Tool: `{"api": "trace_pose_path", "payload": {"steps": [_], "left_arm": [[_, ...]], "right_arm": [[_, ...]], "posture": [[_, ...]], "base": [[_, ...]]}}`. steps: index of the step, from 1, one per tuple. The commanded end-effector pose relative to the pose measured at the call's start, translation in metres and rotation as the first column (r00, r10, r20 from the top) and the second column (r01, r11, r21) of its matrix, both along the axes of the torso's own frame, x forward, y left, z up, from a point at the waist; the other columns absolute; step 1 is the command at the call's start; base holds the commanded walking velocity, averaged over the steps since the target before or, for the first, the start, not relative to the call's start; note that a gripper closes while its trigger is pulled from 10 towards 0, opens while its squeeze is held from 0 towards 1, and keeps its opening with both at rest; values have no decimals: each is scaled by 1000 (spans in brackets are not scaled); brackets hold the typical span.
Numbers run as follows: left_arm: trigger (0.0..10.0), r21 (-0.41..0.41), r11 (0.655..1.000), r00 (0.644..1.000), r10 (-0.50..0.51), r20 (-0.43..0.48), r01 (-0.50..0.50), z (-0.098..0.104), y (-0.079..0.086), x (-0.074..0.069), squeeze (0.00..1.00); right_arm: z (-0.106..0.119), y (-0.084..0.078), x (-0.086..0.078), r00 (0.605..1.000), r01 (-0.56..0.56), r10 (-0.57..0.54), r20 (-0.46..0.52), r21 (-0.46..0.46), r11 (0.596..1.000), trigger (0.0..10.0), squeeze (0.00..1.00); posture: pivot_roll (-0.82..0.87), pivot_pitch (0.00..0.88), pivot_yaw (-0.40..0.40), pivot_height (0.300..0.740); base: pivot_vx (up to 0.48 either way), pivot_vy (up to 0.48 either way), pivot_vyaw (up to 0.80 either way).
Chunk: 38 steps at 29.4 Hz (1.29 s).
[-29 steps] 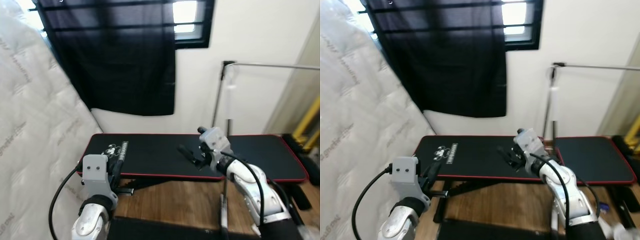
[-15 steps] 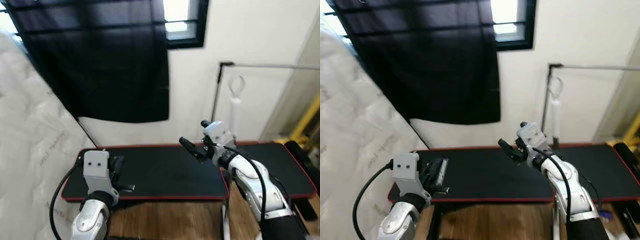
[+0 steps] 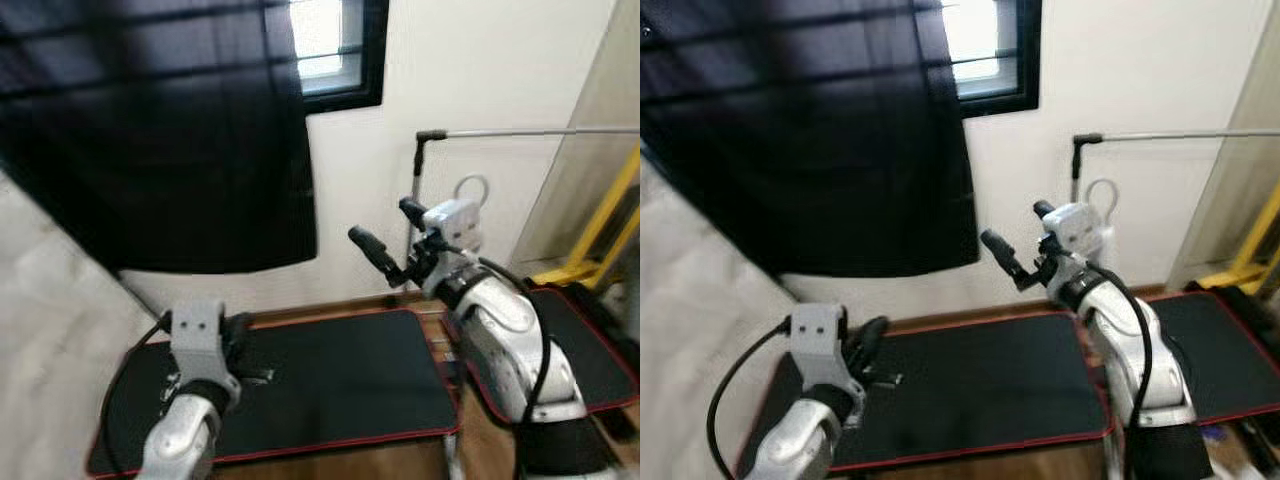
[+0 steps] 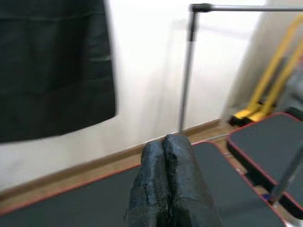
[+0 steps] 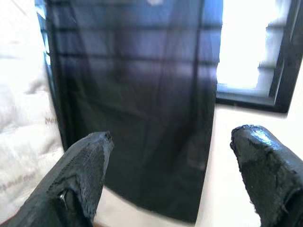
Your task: Sweep floor
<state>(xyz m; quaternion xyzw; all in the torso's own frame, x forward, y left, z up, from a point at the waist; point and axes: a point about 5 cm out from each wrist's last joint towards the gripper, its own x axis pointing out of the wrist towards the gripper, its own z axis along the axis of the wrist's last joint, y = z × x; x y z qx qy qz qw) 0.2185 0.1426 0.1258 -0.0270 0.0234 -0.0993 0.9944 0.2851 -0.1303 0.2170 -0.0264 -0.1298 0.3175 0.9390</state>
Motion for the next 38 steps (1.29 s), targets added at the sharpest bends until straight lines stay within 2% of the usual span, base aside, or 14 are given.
{"api": "trace_pose_path", "payload": {"steps": [1,4,11,15,18,20,21,23,24,25,27,28,34,38], "left_arm": [[10000,14,1000,1000,-2,-25,2,-3,3,-2,0],[10000,16,1000,1000,-9,-27,9,-3,3,-3,0],[10000,15,1000,999,-11,-33,12,-2,3,-5,0],[10000,16,1000,999,-13,-36,14,-2,3,-6,0],[10000,16,1000,999,-16,-39,17,-2,4,-6,0],[10000,15,1000,999,-19,-40,19,-2,4,-7,0],[10000,15,1000,999,-19,-40,19,-2,4,-7,0],[10000,15,1000,999,-19,-41,20,-2,4,-7,0],[10000,15,1000,999,-18,-42,19,-2,4,-8,0],[10000,15,1000,999,-17,-42,18,-2,4,-8,0],[10000,15,1000,999,-17,-42,17,-2,4,-8,0],[10000,16,1000,999,-17,-43,17,-1,5,-9,0],[10000,19,1000,999,-19,-46,20,-1,5,-10,0],[10000,20,999,999,-26,-45,27,-1,4,-10,0]], "right_arm": [[-3,8,-5,998,-57,57,-20,1,998,10000,0],[-14,16,-18,986,-163,160,-54,-52,985,10000,0],[-11,20,-29,969,-239,237,-64,-22,971,10000,0],[-2,11,-20,991,-134,134,-26,-5,991,10000,0],[-6,2,-12,998,-61,60,-33,-42,997,10000,0],[-17,-8,-6,998,14,-21,-57,-119,993,10000,0],[-17,-8,-6,998,14,-21,-57,-119,993,10000,0],[-33,-24,1,986,140,-157,-53,-240,961,10000,0],[-40,-39,4,968,225,-246,-50,-264,938,10000,0],[-46,-50,6,950,285,-309,-43,-280,916,10000,94],[-48,-57,6,939,317,-341,-40,-283,905,10000,94],[-49,-63,5,933,335,-358,-39,-273,902,10000,1000],[-54,-72,-2,928,341,-367,-63,-255,905,10000,1000],[-78,-81,-5,907,350,-397,-142,-272,896,10000,1000]], "posture": [[-97,0,-22,740],[-95,0,-21,740],[-93,0,-16,740],[-93,0,-16,740],[-94,0,-13,740],[-95,0,-12,740],[-95,0,-12,740],[-93,0,-13,740],[-90,0,-14,740],[-90,0,-14,740],[-88,0,-14,740],[-89,0,-13,740],[-93,0,-12,740],[-91,0,-7,740]], "base": [[0,0,-788],[0,0,-788],[0,0,-791],[0,0,0],[0,0,0],[0,0,0],[0,0,0],[0,0,0],[0,0,0],[0,0,0],[0,0,0],[0,0,0],[0,0,0],[0,0,0]]}}
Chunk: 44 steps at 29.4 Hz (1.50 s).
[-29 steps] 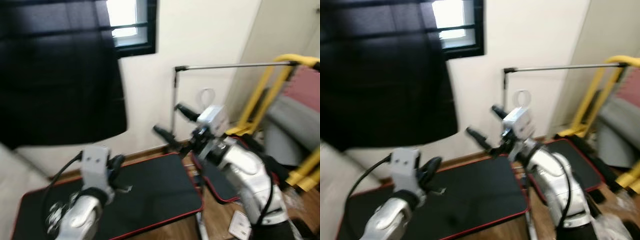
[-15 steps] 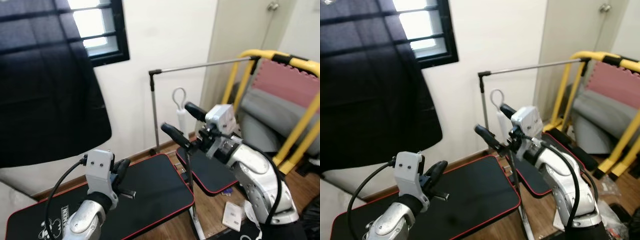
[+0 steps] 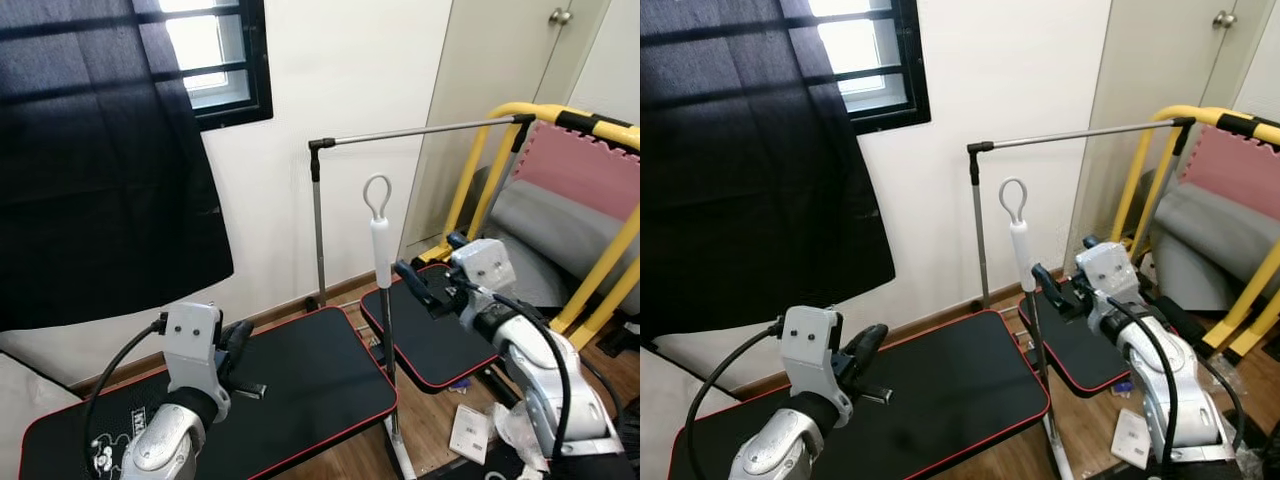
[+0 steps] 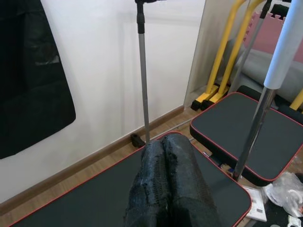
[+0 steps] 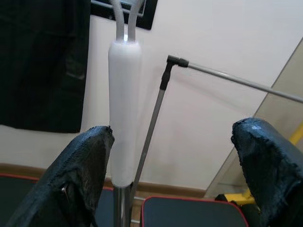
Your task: Sweep floor
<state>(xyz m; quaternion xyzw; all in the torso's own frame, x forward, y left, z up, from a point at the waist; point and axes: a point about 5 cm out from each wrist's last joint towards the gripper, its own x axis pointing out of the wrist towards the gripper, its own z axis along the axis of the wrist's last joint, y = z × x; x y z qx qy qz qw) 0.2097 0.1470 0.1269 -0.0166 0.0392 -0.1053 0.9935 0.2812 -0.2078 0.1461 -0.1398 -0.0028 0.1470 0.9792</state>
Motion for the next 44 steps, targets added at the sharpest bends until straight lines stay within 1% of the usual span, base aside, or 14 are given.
{"api": "trace_pose_path", "payload": {"steps": [1,7,8,9,10,13,15,17,21,30,31,34,35,44], "left_arm": [[10000,5,1000,1000,-22,-15,22,-1,-1,-1,0],[10000,35,995,996,-88,-3,88,2,-8,-2,0],[10000,52,986,988,-157,7,157,5,-15,-3,0],[10000,89,961,965,-263,15,261,8,-26,-4,0],[10000,115,932,938,-348,12,344,9,-35,-6,0],[10000,115,932,938,-348,12,344,9,-35,-6,0],[10000,143,874,884,-468,-8,464,8,-45,-13,0],[10000,150,844,855,-517,-29,515,6,-47,-17,0],[10000,159,830,844,-534,-47,534,3,-48,-21,0],[10000,147,832,843,-535,-45,536,2,-51,-24,0],[10000,148,828,840,-541,-46,542,2,-51,-24,0],[10000,148,824,836,-547,-46,547,2,-51,-24,0],[10000,149,821,833,-551,-47,551,2,-51,-24,0],[10000,148,822,834,-551,-41,550,1,-53,-23,0]], "right_arm": [[-20,-4,0,997,15,-12,-78,31,999,10000,1000],[-39,0,6,989,1,7,-147,50,999,10000,1000],[-42,4,10,988,-14,20,-152,41,999,10000,251],[-45,7,17,988,-7,12,-153,29,1000,10000,0],[-47,9,22,988,2,2,-152,24,1000,10000,0],[-47,9,22,988,2,2,-152,24,1000,10000,0],[-47,18,31,990,0,5,-138,38,999,10000,0],[-43,32,38,992,-41,48,-114,58,997,10000,0],[-36,53,47,991,-110,114,-77,53,992,10000,0],[-22,69,64,996,-88,88,-13,27,996,10000,0],[-20,71,68,997,-72,72,3,14,997,4824,0],[-19,71,70,998,-61,61,14,5,998,4824,0],[-18,70,72,999,-40,41,25,-12,999,0,0],[-16,52,71,998,51,-48,47,-63,997,0,0]], "posture": [[-89,0,-4,740],[-88,0,-7,740],[-90,6,-8,740],[-75,10,-14,740],[-71,11,-15,740],[-71,11,-15,740],[-54,22,-9,740],[-44,27,-11,740],[-34,35,-16,740],[-35,41,-24,740],[-34,41,-25,740],[-34,41,-25,740],[-31,40,-31,740],[-52,36,-36,740]], "base": [[0,0,0],[0,0,0],[0,0,0],[0,0,0],[0,0,0],[0,0,0],[0,0,0],[0,0,0],[0,0,0],[0,0,0],[0,0,0],[0,0,0],[0,0,0],[0,0,0]]}}
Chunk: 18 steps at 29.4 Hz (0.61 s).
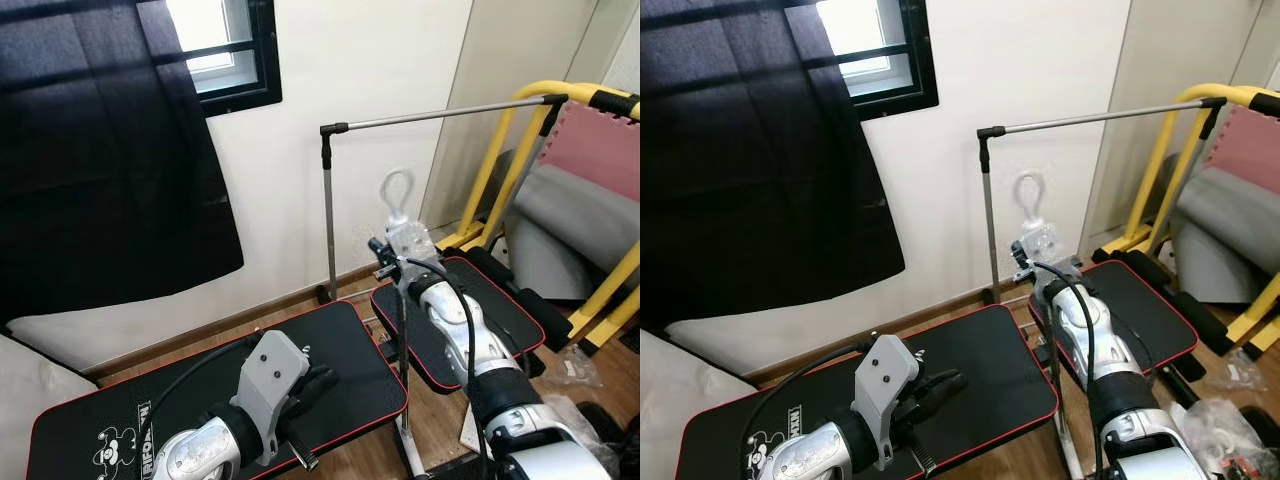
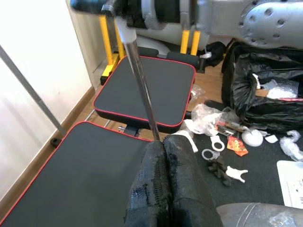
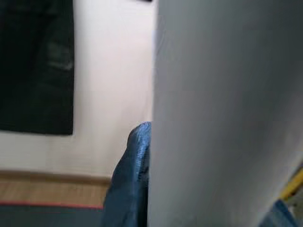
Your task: Sweep floor
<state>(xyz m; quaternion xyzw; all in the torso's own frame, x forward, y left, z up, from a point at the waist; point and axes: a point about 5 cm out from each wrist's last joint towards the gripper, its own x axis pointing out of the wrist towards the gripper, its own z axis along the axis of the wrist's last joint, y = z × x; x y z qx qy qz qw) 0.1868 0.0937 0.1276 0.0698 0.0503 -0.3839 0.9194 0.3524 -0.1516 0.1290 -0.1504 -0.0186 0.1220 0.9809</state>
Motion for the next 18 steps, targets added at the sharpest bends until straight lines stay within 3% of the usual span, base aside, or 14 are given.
{"api": "trace_pose_path", "payload": {"steps": [1,9,18], "left_arm": [[10000,2,1000,1000,-1,5,1,0,0,0,0],[10000,-5,1000,1000,2,8,-2,-1,0,2,0],[10000,-8,1000,1000,-5,13,5,-1,1,8,0]], "right_arm": [[0,-6,-1,1000,11,-10,4,-52,999,0,0],[6,-14,-8,1000,-13,13,-6,-65,998,0,0],[36,-23,-29,966,-237,228,-119,-63,969,0,0]], "posture": [[-52,36,-36,740],[-64,30,-37,740],[-106,19,-26,740]], "base": [[0,0,0],[0,0,0],[0,0,0]]}}
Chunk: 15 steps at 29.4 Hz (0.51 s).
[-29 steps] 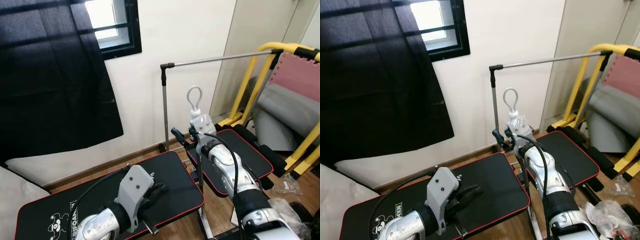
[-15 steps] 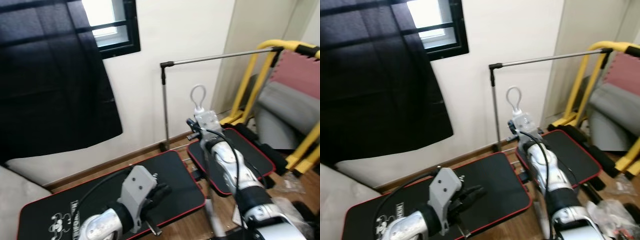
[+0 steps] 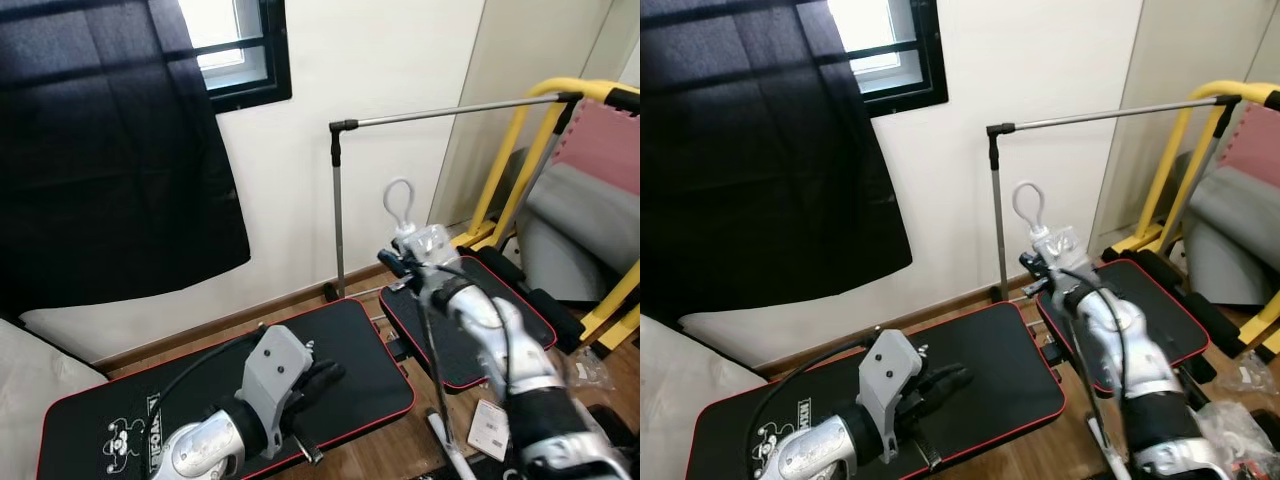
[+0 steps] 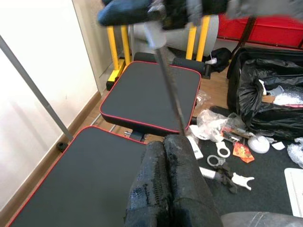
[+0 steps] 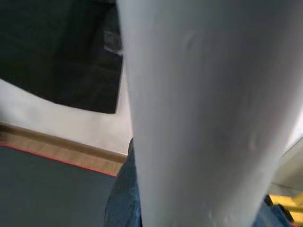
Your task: Sweep floor
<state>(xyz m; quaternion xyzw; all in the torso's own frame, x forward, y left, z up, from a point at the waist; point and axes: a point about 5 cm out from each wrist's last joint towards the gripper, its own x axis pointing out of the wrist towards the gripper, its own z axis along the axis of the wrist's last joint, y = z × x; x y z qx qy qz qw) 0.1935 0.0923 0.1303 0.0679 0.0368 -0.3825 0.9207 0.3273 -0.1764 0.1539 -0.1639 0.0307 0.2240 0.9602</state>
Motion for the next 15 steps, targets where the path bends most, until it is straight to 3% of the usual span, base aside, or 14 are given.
{"api": "trace_pose_path", "payload": {"steps": [1,7,14,15], "left_arm": [[10000,7,1000,1000,-7,-11,8,-4,2,2,0],[10000,8,1000,1000,-8,-10,8,-5,3,3,0],[10000,8,1000,1000,-7,-6,7,-8,3,8,0],[10000,7,1000,1000,-6,-5,6,-8,3,8,0]], "right_arm": [[17,0,-7,998,-64,64,6,-38,997,0,0],[21,-2,-9,997,-72,72,-6,-40,997,0,0],[34,8,-21,977,-153,161,-139,68,986,0,0],[34,8,-22,976,-151,157,-148,54,987,6000,0]], "posture": [[-111,12,-26,740],[-113,4,-26,740],[-118,0,-22,740],[-119,0,-23,740]], "base": [[0,0,0],[0,0,0],[0,0,0],[0,0,0]]}}
